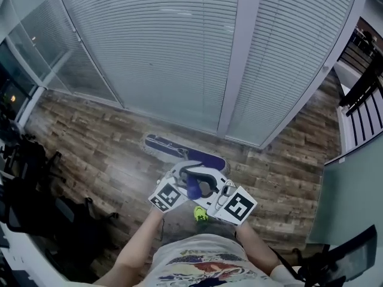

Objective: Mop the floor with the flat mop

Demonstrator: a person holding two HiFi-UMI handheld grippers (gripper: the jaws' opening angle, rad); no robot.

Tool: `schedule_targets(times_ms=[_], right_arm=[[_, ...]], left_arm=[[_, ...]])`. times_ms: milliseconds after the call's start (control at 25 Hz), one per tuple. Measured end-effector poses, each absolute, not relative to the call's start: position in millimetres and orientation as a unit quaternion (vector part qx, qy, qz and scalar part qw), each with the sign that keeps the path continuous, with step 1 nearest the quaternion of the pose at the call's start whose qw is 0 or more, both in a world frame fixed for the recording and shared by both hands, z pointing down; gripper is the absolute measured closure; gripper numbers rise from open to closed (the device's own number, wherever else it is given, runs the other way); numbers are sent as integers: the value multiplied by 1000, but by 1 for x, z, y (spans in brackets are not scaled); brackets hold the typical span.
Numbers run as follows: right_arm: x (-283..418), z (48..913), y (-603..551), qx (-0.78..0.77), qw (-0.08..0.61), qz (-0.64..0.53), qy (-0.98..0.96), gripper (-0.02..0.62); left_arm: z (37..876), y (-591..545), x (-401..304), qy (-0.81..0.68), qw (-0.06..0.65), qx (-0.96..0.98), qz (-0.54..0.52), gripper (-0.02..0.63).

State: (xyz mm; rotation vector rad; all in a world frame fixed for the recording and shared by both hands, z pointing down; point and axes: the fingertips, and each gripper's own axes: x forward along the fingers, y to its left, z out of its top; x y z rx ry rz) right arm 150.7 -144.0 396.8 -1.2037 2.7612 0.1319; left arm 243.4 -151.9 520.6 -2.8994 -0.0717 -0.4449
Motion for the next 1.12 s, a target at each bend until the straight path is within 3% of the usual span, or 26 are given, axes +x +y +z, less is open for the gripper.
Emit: schedule_targets(times_ms=[480, 1120], right_arm=[[14, 434, -4, -342, 67, 11, 937, 419], [-42, 427, 156, -313, 64, 8, 948, 416]], left_arm=[[561, -20, 117, -15, 92, -982, -165, 511], [555, 137, 61, 0, 72, -982, -176, 502]])
